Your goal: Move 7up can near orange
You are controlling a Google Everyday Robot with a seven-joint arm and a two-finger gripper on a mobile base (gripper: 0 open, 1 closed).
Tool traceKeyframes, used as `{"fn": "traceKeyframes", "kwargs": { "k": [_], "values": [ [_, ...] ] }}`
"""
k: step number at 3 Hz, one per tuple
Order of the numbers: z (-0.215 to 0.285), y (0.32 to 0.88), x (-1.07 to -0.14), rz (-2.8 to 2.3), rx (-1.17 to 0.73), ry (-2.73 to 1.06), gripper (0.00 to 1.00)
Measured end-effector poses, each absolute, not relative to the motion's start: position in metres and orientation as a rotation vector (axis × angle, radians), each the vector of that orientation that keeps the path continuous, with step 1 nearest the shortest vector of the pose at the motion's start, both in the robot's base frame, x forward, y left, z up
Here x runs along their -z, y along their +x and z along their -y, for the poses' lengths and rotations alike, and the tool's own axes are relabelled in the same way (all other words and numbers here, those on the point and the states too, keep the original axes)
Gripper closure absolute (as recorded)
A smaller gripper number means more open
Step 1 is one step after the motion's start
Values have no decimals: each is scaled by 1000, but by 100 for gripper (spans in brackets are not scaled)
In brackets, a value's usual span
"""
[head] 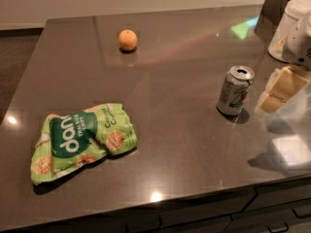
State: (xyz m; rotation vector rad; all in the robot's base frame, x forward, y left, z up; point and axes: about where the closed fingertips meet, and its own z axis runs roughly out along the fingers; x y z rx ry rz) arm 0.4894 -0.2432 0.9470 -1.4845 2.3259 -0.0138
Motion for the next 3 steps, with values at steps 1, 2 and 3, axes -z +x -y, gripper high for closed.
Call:
{"fn": "traceKeyframes", "kwargs": {
  "k": [1, 2, 3],
  "values": [
    [252, 515, -929, -2326, -57, -1387, 0],
    [244, 530, -920, -2289, -115, -1347, 0],
    [231, 539, -913, -2248, -168, -1335, 0]
  ]
}}
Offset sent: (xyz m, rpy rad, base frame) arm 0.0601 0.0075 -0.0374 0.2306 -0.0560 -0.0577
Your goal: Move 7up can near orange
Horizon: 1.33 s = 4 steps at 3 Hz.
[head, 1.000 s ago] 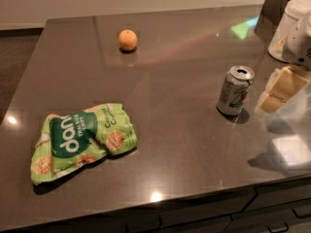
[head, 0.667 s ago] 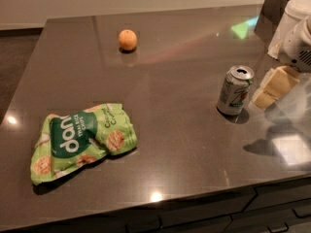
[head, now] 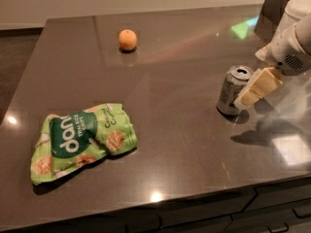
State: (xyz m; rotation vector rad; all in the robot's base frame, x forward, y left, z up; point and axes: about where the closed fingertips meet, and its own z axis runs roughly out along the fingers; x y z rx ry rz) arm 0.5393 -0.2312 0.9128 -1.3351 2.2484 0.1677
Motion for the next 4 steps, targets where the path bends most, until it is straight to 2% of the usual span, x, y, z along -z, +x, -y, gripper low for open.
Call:
{"fn": "traceKeyframes", "kwargs": {
  "k": [3, 4],
  "values": [
    [208, 551, -913, -2215, -225, -1368, 70],
    [191, 576, -918, -2196, -240, -1390, 93]
  ]
}}
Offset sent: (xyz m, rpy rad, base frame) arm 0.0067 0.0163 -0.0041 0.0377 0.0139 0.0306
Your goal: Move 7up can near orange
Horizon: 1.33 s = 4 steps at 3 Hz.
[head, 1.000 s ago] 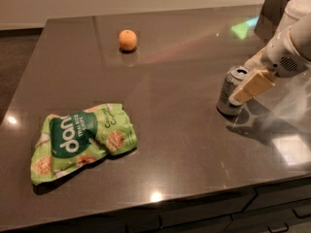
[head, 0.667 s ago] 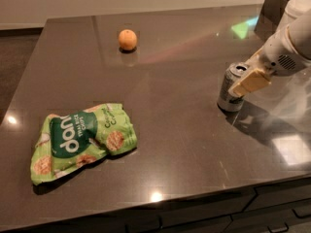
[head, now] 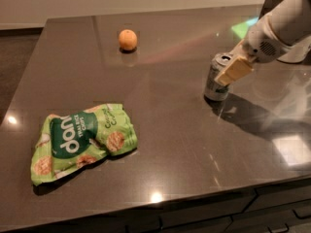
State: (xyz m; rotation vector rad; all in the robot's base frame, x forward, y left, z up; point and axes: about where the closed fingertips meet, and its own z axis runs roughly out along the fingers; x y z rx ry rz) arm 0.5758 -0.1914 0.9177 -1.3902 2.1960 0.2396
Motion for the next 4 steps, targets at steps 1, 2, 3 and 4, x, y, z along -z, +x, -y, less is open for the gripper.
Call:
{"fn": "traceKeyframes", "kwargs": {
  "k": [1, 2, 3, 4],
  "values": [
    [171, 616, -919, -2182, -259, -1400, 100],
    [149, 659, -920, -2166, -274, -1403, 100],
    [126, 692, -922, -2147, -284, -1416, 100],
    [98, 719, -926, -2108, -287, -1441, 100]
  ]
}}
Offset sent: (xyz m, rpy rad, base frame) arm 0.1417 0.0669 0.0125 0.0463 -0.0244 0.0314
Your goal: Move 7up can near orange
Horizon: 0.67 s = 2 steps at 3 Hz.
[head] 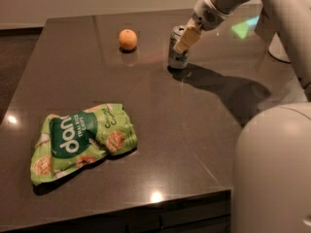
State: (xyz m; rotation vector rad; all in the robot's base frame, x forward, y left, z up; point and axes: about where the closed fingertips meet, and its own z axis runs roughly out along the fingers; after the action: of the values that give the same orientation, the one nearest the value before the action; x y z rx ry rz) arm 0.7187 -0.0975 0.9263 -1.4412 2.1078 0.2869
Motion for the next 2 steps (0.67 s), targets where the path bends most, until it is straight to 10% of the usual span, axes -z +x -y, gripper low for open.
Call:
{"fn": "traceKeyframes", "kwargs": {
  "k": [2],
  "values": [
    [34, 755, -927, -2040, -341, -1485, 100]
  ]
}}
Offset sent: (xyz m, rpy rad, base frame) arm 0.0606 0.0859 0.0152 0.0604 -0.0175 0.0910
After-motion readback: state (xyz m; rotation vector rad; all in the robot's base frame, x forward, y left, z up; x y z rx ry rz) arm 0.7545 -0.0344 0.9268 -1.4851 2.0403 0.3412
